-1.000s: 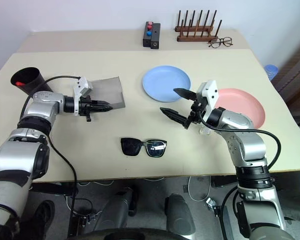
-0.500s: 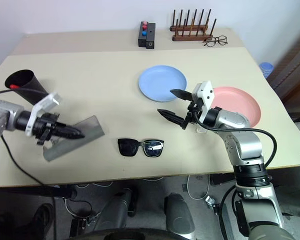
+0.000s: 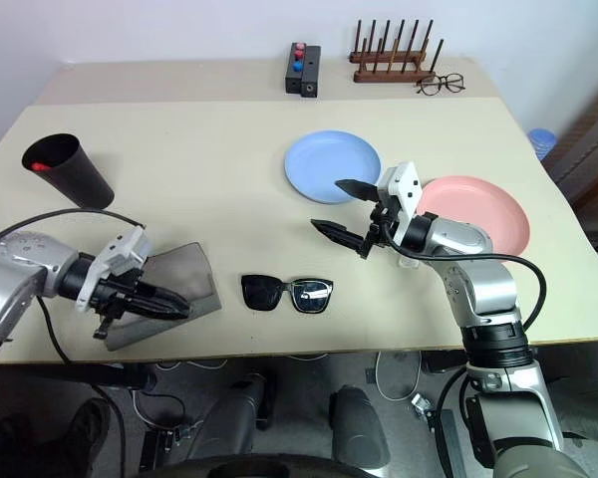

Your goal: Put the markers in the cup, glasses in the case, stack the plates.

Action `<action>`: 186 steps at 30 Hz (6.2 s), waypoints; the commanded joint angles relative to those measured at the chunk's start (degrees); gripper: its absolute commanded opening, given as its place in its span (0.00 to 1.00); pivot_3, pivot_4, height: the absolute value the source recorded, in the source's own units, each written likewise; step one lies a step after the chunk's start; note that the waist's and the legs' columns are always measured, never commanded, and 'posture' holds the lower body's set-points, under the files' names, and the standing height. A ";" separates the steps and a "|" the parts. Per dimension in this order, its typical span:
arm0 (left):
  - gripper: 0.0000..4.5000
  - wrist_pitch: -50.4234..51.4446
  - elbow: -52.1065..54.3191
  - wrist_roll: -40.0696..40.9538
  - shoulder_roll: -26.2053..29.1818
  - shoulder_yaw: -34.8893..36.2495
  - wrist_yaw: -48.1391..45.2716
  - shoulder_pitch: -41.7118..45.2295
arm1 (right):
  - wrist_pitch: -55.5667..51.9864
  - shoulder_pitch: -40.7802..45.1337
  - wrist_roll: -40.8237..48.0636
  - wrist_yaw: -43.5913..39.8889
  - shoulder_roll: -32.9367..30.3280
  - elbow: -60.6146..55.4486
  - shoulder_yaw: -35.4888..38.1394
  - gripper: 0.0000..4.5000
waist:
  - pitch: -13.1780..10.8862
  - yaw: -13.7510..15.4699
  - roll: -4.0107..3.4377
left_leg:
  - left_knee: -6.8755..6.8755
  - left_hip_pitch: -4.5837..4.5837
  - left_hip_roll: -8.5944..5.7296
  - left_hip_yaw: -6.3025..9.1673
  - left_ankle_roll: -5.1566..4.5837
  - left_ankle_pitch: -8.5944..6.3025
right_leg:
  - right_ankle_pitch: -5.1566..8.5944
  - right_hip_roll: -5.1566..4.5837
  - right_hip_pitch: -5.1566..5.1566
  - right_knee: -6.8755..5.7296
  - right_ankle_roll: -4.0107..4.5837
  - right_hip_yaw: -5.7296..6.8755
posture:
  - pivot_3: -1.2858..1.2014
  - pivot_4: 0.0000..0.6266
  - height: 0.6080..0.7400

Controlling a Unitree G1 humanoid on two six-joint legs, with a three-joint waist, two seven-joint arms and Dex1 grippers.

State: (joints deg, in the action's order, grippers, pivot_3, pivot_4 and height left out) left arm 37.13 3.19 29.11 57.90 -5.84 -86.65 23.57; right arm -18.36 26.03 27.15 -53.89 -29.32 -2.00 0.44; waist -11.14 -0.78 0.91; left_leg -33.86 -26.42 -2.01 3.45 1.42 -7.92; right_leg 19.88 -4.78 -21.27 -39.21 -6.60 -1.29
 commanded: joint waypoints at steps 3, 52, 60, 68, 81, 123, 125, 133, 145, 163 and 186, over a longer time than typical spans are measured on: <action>0.14 4.66 -3.40 6.06 0.14 8.16 1.10 4.62 | 0.73 0.55 -0.12 -0.87 -0.49 -1.95 0.22 1.00 | 0.00 -0.17 0.00 | 0.02 0.00 0.00 -0.02 -0.01 0.01 | -0.07 0.07 0.07 -0.02 -0.14 0.03 | 0.52 0.24 0.96; 0.94 -20.88 -17.46 -21.89 -30.06 -23.67 3.09 21.38 | 0.66 -3.71 -1.21 -0.60 -4.95 -4.47 2.40 1.00 | -0.01 -0.09 0.00 | -0.14 0.03 -0.07 0.01 -0.08 0.01 | -0.09 0.22 0.31 0.00 -0.20 0.14 | 0.52 0.24 0.96; 0.28 -18.14 -17.41 -22.67 -30.08 -22.85 1.91 22.34 | 0.97 -3.71 -1.63 -0.50 -5.20 -3.94 2.10 1.00 | -0.01 0.22 -0.01 | -0.17 0.03 -0.08 0.03 -0.09 0.02 | -0.09 0.23 0.36 -0.01 -0.20 0.18 | 0.52 0.24 0.96; 0.28 -13.36 -16.61 -21.76 -29.37 -22.11 -0.26 22.73 | 1.73 -3.08 -2.42 -0.32 -4.55 -2.99 1.36 1.00 | 0.00 -0.03 -0.01 | -0.17 0.06 -0.08 0.05 -0.09 0.01 | -0.09 0.24 0.39 -0.01 -0.21 0.19 | 0.52 0.24 0.96; 0.00 -0.24 -12.78 -16.34 -28.84 -19.46 -2.14 24.49 | 2.54 -2.78 -3.56 -0.03 -4.01 -2.05 1.45 1.00 | 0.01 0.02 -0.04 | -0.20 0.08 -0.08 0.07 -0.09 0.01 | -0.09 0.25 0.45 -0.01 -0.21 0.22 | 0.52 0.24 0.96; 0.00 -1.04 -15.21 -0.20 1.30 7.63 -5.75 -2.13 | 4.24 1.84 -5.13 -3.15 -2.75 2.23 -0.78 1.00 | -0.02 0.01 -0.09 | -0.01 0.01 -0.01 -0.01 -0.03 -0.02 | 0.02 -0.07 -0.06 0.02 0.01 0.01 | 0.52 0.24 0.96; 0.00 -2.84 -16.14 -0.73 1.89 5.70 -5.85 -2.33 | 4.14 1.92 -5.07 -3.25 -2.92 2.11 -0.68 1.00 | -0.02 -0.06 -0.09 | 0.00 0.00 -0.01 -0.01 -0.03 -0.02 | 0.02 -0.08 -0.07 0.02 0.01 -0.01 | 0.52 0.24 0.96; 0.00 -5.31 -18.01 -0.13 2.83 -1.36 -5.85 -1.95 | 3.71 1.51 -4.97 -3.16 -3.44 1.32 -0.29 1.00 | -0.02 -0.08 -0.09 | 0.06 0.00 -0.01 -0.04 -0.04 -0.02 | 0.01 -0.08 -0.07 0.03 0.00 -0.03 | 0.52 0.24 0.96; 0.00 -1.11 -19.23 3.81 3.11 -6.93 -5.85 -0.94 | 3.49 0.83 -5.03 -2.49 -3.37 0.72 -0.46 1.00 | 0.00 -0.11 -0.11 | 0.07 0.01 -0.02 -0.04 -0.04 -0.02 | 0.02 -0.10 -0.07 0.03 0.01 -0.03 | 0.52 0.24 0.96; 0.99 -3.82 -19.08 3.15 2.56 -5.86 -5.85 0.71 | 3.37 0.93 -5.19 -2.37 -3.11 0.88 -0.75 1.00 | 0.00 -0.05 -0.11 | 0.07 0.01 -0.03 -0.04 -0.04 -0.02 | 0.02 -0.10 -0.07 0.03 0.02 -0.02 | 0.52 0.24 0.96; 0.99 -0.83 -14.70 3.29 -1.25 3.65 -5.08 9.66 | 4.21 1.86 -5.94 -2.34 -2.37 2.51 -1.05 1.00 | -0.01 -0.20 -0.10 | 0.05 -0.02 -0.02 -0.06 -0.06 0.00 | -0.07 0.08 0.08 0.01 -0.16 0.04 | 0.52 0.24 0.96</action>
State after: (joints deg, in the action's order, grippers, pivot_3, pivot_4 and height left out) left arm 33.89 -14.29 30.20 55.31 -5.11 -91.31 32.13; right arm -15.30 26.84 20.97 -56.33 -32.02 0.99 -1.51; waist -11.14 -0.98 0.81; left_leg -33.81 -26.44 -2.03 3.39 1.36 -7.92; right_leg 19.81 -4.68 -21.18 -39.21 -6.75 -1.25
